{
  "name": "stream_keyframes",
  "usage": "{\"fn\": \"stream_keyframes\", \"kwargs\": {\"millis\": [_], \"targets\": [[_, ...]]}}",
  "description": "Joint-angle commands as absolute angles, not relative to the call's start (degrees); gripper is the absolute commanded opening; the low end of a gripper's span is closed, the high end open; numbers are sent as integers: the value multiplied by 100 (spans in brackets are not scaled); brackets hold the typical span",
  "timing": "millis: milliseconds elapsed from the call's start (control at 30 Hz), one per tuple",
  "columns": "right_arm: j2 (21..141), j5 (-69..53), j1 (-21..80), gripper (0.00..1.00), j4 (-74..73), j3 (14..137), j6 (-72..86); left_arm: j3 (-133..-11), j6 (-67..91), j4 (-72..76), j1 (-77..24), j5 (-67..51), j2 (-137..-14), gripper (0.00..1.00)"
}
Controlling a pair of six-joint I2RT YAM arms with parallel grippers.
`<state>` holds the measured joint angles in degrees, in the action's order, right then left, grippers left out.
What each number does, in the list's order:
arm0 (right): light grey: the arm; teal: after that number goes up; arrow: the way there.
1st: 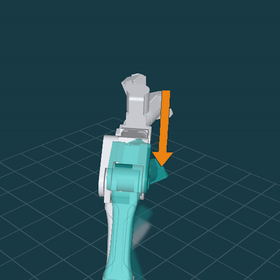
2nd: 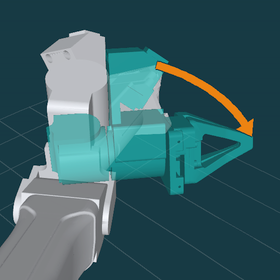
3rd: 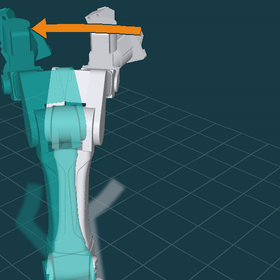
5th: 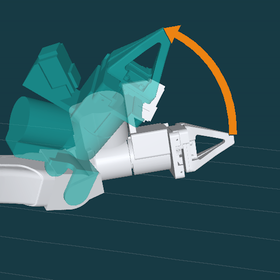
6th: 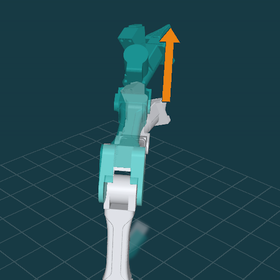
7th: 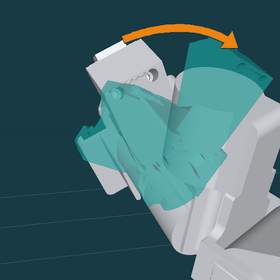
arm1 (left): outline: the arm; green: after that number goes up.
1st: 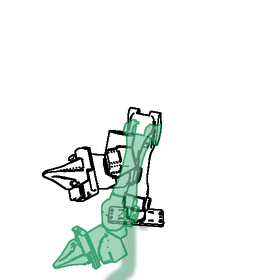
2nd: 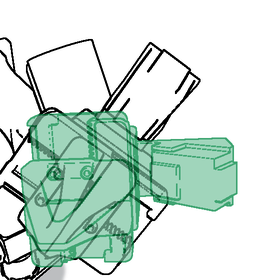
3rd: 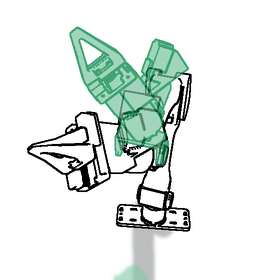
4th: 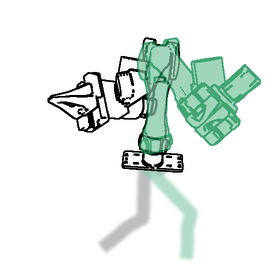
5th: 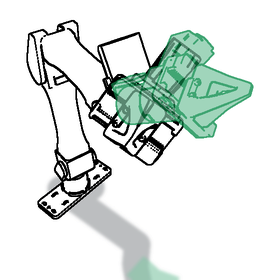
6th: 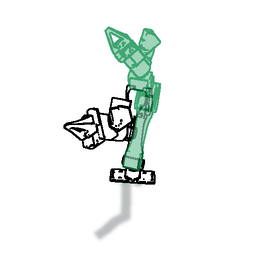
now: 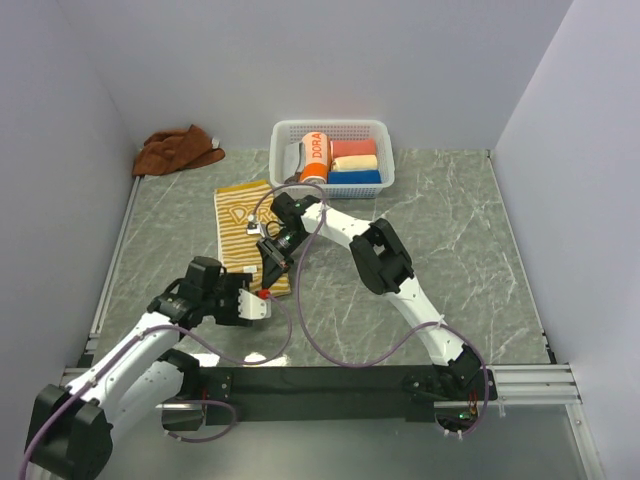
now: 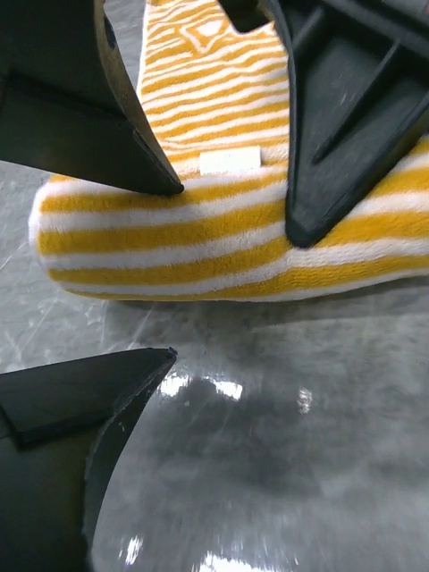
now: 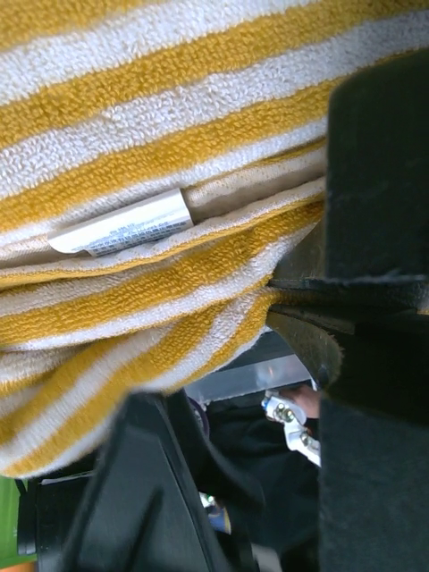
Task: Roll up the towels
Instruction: Roll the towel
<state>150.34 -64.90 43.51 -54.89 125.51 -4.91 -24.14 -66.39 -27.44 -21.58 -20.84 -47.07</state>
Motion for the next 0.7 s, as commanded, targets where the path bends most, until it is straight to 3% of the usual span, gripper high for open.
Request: {"fn": "stream_keyframes", "kwargs": {"millis": [0,133,233,300,367,400,500,667], "targets": [[15478,-5686,4412,0,-5792,12270,-422,-2066,-6731,-1732,-2320,-1399,-4886,74],[15443,-5879,4412,0,-5862,12252,-369,-1749,-6873,-1494,-2364,-1143,-5167,62],[15162,-5898,4403,0,-5574,11946,-247,-2037,-6524,-1818,-2373,-1116,-5536,26],[14873,-5836,4395,1,-5380,11769,-150,-2258,-6303,-2293,-2364,-1169,-5791,16],[14687,-5748,4333,9,-5091,11585,-9,-2609,-6144,-2705,-2338,-1484,-6036,7],[14521,-5739,4290,22,-5019,11558,-9,-2732,-6152,-3159,-2320,-1642,-6116,5],[14248,-5573,4105,43,-4992,11680,-9,-3058,-6029,-3680,-2294,-1986,-6363,1],[13467,-4721,3789,60,-4528,11419,148,-3366,-6090,-4279,-2189,-2319,-6661,1]]}}
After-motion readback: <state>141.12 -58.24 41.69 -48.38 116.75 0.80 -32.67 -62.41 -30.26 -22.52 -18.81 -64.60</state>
